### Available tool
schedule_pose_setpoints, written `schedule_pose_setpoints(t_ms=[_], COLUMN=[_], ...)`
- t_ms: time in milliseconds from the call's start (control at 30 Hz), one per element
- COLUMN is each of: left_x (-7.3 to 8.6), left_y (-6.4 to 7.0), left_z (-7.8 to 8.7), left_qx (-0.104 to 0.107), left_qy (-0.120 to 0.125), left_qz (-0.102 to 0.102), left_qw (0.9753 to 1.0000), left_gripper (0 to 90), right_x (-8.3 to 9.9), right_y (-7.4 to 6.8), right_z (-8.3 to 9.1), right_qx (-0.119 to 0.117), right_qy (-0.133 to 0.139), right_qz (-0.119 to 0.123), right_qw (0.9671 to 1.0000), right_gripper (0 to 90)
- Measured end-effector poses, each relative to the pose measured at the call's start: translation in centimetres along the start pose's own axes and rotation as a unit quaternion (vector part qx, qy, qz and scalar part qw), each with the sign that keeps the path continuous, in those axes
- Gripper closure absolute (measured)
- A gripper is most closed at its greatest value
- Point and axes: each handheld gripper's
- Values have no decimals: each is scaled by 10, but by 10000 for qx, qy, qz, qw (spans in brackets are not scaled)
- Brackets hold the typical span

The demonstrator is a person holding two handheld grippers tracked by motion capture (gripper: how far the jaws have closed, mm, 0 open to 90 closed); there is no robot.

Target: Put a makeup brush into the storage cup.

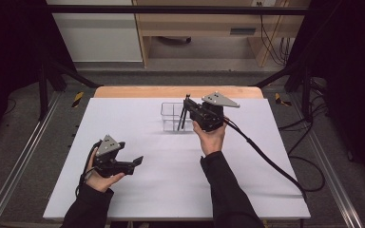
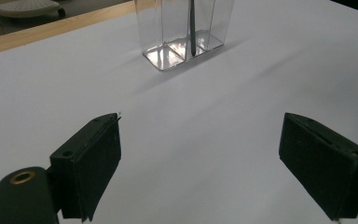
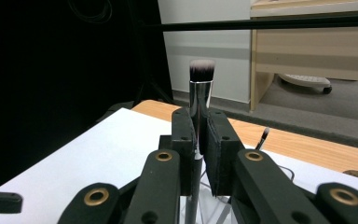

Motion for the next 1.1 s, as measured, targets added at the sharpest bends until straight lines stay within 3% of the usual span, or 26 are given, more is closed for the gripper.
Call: schedule_pose_setpoints(t_ms=[1100], left_x=[0], left_y=[3], left_z=[-3], left_qx=[87], left_qy=[-72], left_qz=[-82], left_qw=[9999], left_gripper=[116], right_x=[-6], right_y=[14], right_z=[-39], right_qx=[304], right_qy=[28], right_qz=[182], right_qw=[9994], right_gripper=[837])
Point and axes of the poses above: each handheld gripper's, and its own axes: z roughly backward along the jaws, x roughly out of its underside, y roughly to its right, and after that the axes turned 14 degrees about y, right-handed
